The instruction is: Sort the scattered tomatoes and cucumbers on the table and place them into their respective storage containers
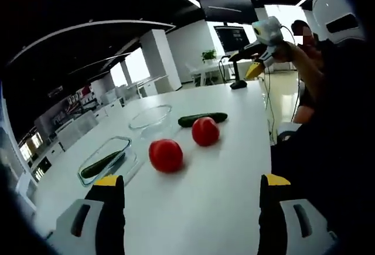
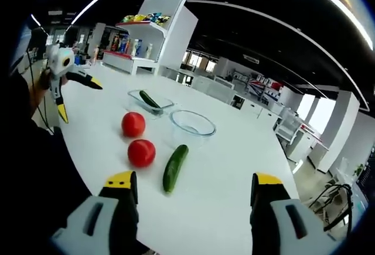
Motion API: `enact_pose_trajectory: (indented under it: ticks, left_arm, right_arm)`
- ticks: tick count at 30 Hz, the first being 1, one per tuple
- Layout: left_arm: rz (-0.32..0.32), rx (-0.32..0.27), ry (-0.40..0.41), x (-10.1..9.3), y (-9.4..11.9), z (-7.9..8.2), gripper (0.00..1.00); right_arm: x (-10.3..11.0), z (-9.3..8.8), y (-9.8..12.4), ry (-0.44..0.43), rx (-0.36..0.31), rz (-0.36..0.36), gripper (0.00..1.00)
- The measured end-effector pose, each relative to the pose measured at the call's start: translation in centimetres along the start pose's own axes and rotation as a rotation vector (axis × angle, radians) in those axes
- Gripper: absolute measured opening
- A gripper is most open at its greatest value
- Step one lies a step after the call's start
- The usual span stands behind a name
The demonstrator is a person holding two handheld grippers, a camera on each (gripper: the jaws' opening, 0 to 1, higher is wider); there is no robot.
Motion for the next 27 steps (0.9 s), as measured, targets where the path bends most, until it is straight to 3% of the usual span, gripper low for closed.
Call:
enact_pose_trajectory:
  ticks: [7,15,20,23,27]
  left_arm:
    - [0.016,-0.003,0.011,0.5,0.3,0.0,0.95]
    - [0.06,0.054,-0.014,1.2,0.2,-1.4,0.95]
    - [0.065,0.048,-0.019,1.3,0.2,-1.0,0.95]
    - [0.078,0.05,-0.025,1.5,0.5,-0.8,0.95]
    - [0.078,0.03,-0.036,1.2,1.2,0.0,0.95]
  right_arm:
    - [0.8,1.3,0.2,0.014,-0.048,0.034,0.81]
    - [1.1,1.7,0.0,0.031,-0.045,0.053,0.82]
    - [1.3,3.4,-0.1,0.021,-0.11,0.059,0.82]
    - [2.7,4.5,-0.8,0.043,-0.133,0.108,0.81]
    - [4.9,5.6,-2.5,0.062,-0.148,0.182,0.71]
Point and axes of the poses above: the point that each gripper's makers call its tool centre point, and the gripper's own axes: y roughly backward along the fingers, x roughly to its left, z roughly out of its top, the point moved 1 cm from there along y, roughly backward along the fingers, and after that the axes turned 5 degrees about x, right-handed, at the moved point
